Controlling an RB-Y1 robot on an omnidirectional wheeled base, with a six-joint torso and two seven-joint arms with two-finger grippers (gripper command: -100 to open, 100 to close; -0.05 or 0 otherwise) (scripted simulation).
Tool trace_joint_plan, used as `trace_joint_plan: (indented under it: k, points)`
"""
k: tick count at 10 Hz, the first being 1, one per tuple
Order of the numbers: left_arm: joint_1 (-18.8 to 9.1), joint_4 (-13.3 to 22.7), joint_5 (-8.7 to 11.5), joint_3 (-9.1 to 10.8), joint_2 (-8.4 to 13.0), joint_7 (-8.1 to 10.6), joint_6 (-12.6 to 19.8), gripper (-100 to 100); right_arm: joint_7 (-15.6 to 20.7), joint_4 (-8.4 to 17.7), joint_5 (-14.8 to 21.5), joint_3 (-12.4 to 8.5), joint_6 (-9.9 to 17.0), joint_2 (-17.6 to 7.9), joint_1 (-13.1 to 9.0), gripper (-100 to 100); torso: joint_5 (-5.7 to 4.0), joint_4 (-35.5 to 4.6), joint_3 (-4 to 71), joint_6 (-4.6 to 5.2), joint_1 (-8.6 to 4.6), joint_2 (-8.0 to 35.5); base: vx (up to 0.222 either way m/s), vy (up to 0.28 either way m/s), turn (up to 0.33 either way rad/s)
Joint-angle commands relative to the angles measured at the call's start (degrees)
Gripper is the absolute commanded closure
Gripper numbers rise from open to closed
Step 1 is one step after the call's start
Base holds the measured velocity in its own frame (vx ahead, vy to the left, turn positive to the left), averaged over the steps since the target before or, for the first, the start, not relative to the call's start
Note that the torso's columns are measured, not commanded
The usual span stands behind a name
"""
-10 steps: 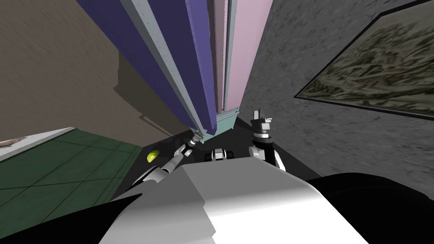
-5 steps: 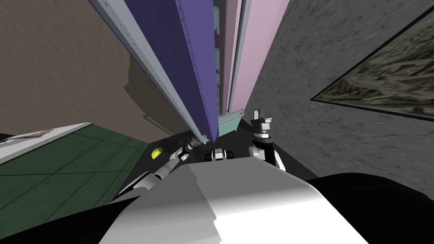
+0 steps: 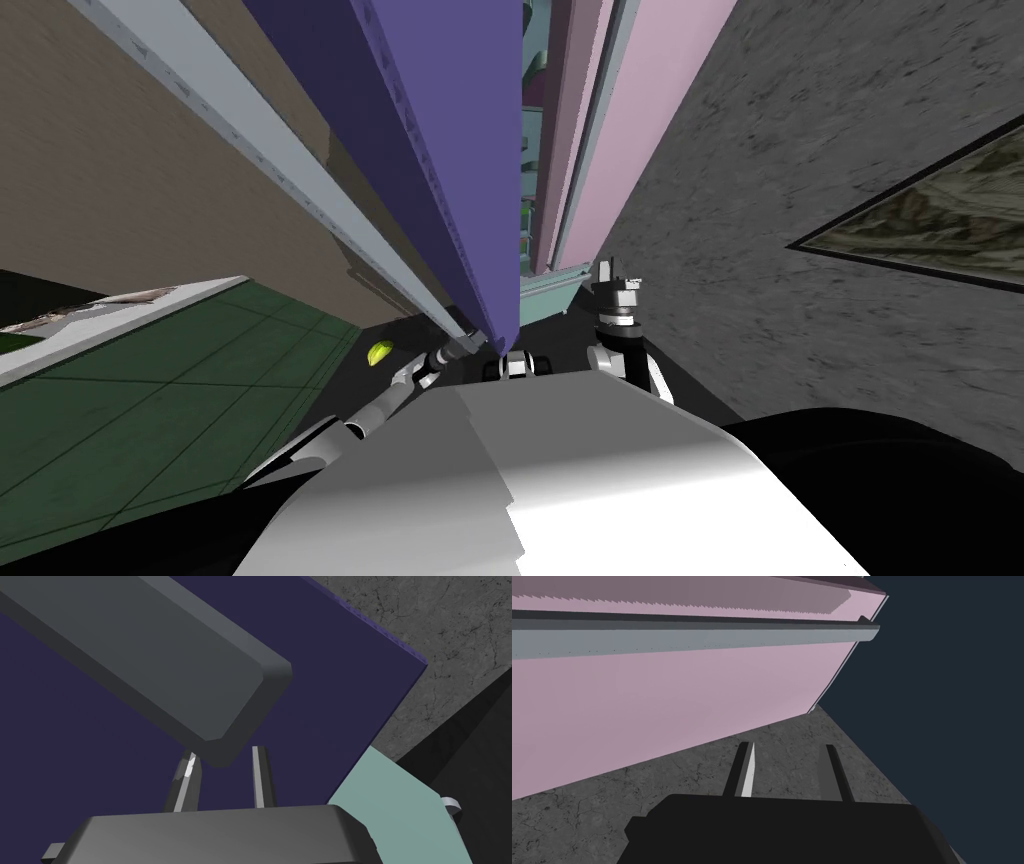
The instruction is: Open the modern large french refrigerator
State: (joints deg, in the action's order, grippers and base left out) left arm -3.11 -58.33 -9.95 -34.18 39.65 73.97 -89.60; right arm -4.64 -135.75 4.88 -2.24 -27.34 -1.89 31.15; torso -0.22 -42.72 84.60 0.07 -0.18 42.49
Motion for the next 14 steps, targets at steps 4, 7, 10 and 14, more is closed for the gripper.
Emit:
trace_joint_plan:
  k: [4,7,10,14]
  points:
    - [-3.8,-2.1,2.9,2.3,3.6,5.76,2.8,-100,0.0,0.0,0.0,0.0,0.0,0.0,0.0,0,0.18,0.4,-0.1,-0.09,0.1,-0.1,-0.102,-0.034,-0.038]
    - [-5.4,-2.9,4.2,3.28,5.1,8.24,3.9,-100,0.0,0.0,0.0,0.0,0.0,0.0,0.0,0,-0.07,-0.2,-0.1,-0.1,0.01,0.3,-0.064,-0.018,-0.018]
    - [-4.0,-1.5,3.0,2.18,4.8,7.37,5.0,0,0.0,0.0,0.0,0.0,0.0,0.0,0.0,0,0.03,0.1,-0.2,-0.08,-0.08,0.3,-0.001,0.002,-0.001]
    - [-3.9,-1.2,2.9,2.15,5.0,7.28,5.5,0,0.0,0.0,0.0,0.0,0.0,0.0,0.0,0,0.17,0.3,-0.1,-0.08,0.1,-0.1,0.001,0.001,0.0]
